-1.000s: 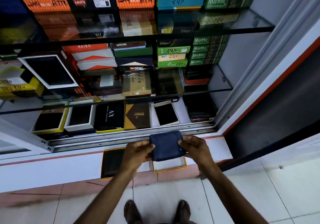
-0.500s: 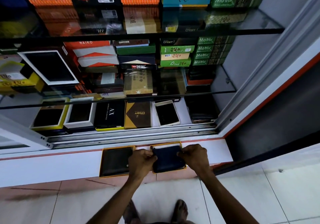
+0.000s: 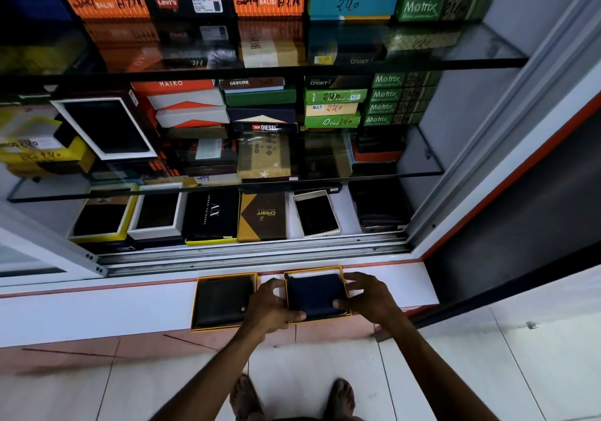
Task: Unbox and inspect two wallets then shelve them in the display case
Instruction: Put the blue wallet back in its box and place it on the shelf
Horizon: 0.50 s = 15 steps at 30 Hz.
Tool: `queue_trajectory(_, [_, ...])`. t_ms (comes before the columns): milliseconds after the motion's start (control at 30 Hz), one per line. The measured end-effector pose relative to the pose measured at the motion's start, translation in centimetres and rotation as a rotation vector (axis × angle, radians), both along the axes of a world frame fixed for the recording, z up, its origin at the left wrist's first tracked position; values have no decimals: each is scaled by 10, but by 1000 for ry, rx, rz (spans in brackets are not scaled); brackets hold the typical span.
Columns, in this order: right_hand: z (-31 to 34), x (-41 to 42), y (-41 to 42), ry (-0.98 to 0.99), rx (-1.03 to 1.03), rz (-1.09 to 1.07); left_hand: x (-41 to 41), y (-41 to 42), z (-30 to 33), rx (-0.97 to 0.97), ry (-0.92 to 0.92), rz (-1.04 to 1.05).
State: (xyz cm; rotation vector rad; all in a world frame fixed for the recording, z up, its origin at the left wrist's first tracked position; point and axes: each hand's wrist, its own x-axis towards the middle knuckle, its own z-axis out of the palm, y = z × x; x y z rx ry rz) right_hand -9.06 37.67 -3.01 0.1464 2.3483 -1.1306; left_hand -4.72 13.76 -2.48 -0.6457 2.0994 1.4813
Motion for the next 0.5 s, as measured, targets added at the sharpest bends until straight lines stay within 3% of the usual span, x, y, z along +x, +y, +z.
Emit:
queue_trajectory(200, [-10,3,-3,76,12,-69,2,4,-15,-216,122,0])
queue_trajectory(367, [-9,2,-7,72,-3,-98,-1,6,-16,-289,183,-17])
queue_trajectory(500, [4,6,-9,93,-16,-128,1,8,8,-240,218,49])
